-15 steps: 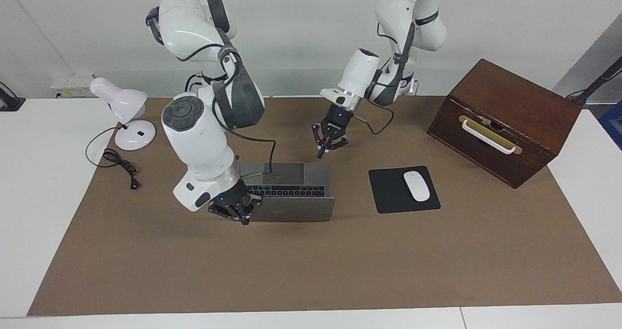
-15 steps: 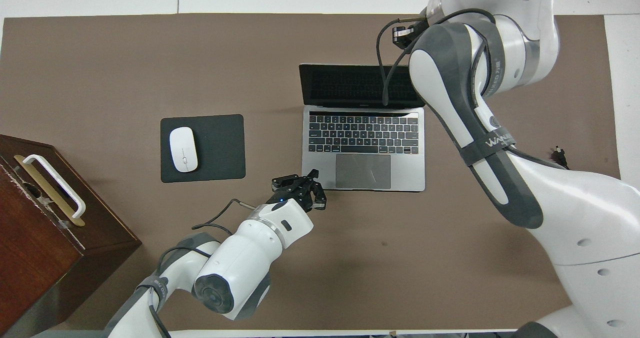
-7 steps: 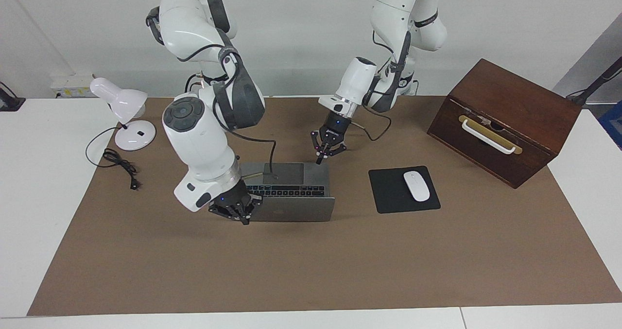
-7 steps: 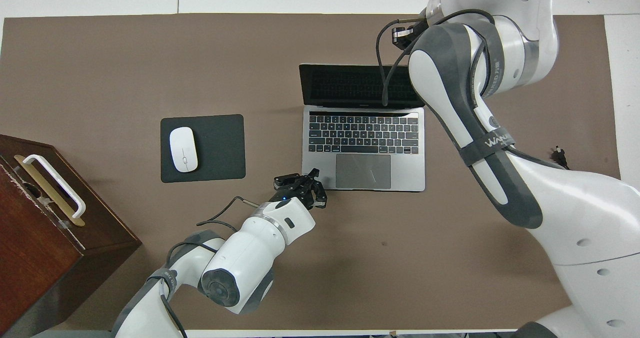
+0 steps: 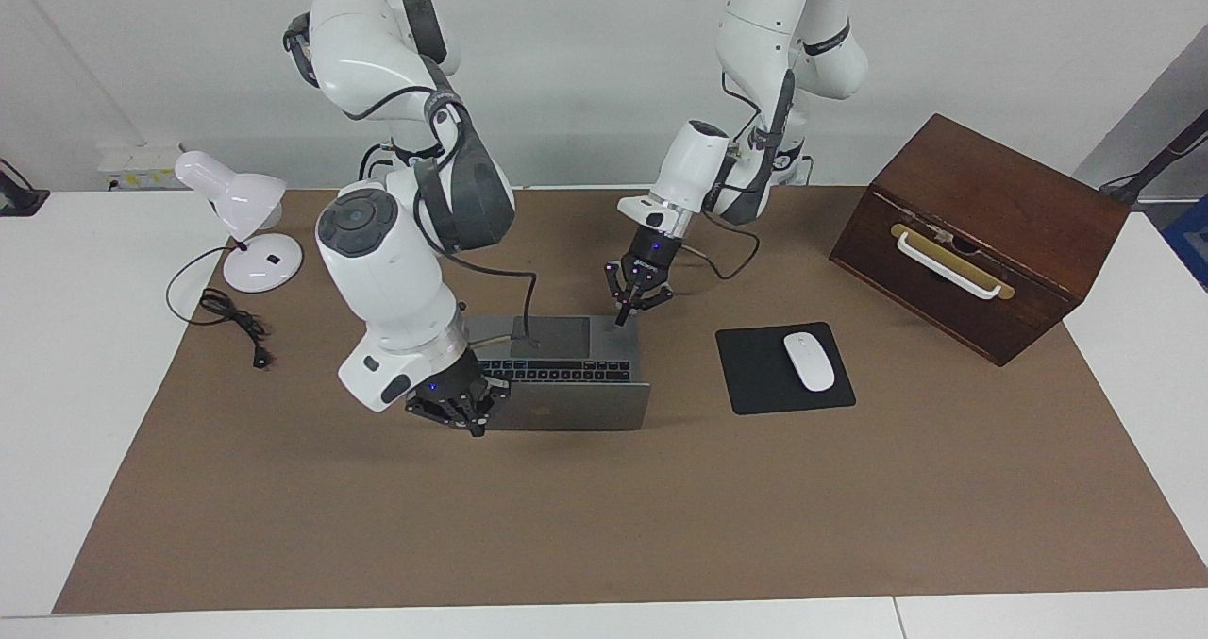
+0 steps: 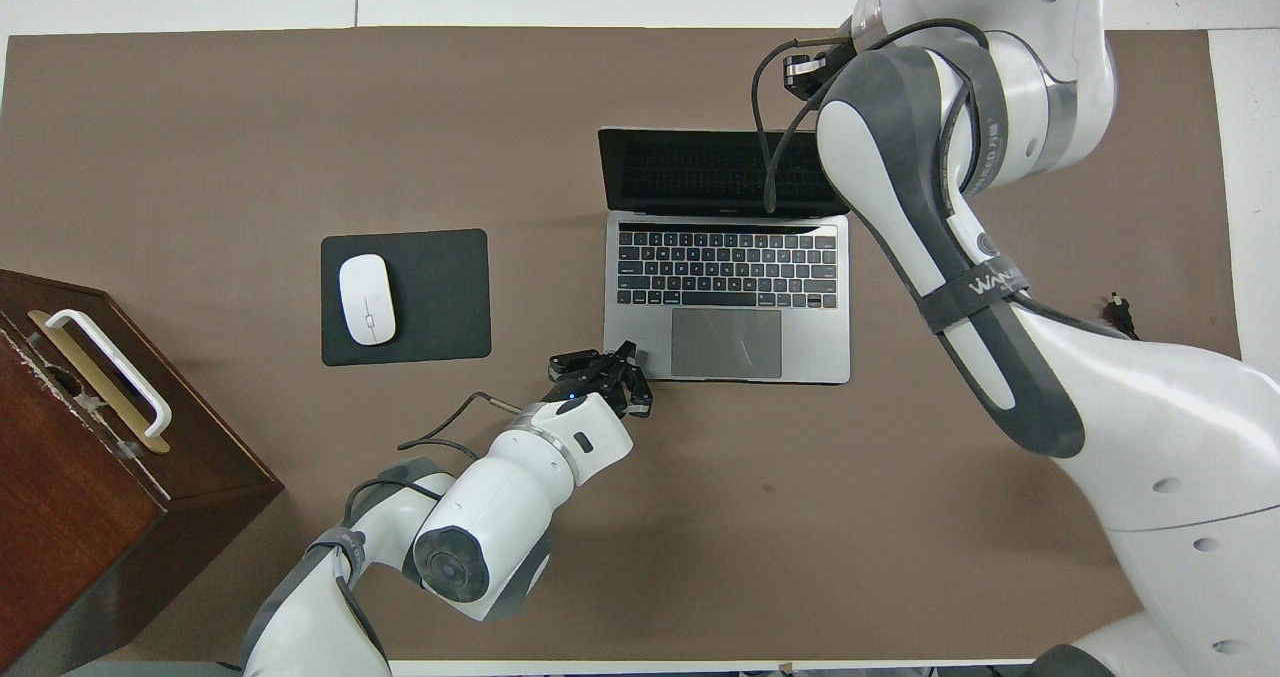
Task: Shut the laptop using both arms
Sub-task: 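Hold the laptop base with the left gripper while the right gripper pushes the screen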
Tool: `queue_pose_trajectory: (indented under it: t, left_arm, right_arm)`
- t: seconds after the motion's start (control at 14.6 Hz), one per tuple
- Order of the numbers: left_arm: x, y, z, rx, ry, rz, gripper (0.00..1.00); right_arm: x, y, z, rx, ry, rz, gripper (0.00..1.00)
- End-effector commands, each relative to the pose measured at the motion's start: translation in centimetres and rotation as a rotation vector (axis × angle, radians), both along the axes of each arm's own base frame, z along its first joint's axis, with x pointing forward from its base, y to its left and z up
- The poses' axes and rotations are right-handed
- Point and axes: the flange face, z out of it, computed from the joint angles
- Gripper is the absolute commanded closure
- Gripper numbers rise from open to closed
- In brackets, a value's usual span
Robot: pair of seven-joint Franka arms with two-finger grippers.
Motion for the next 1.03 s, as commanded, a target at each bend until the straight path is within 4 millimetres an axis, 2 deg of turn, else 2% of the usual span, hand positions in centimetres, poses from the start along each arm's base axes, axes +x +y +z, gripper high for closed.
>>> queue_pose_trajectory:
  t: [0.0, 0.27, 0.96]
  left_arm:
    - [0.6, -0.6, -0.7, 0.004, -0.021, -0.008, 1.0]
    - [0.8, -0.2, -1.5, 0.033, -0.026, -0.03, 1.0]
    - [1.0, 0.7, -2.1, 0.089, -0.053, -0.08, 1.0]
  right_arm:
    - [-0.2, 0.1, -0.2, 0.004, 0.013, -0.014, 1.0]
    - [-0.2, 0.1, -0.2, 0.004, 0.011, -0.013, 1.0]
    - [-0.5, 0.5, -0.5, 0.01, 0.029, -0.007, 1.0]
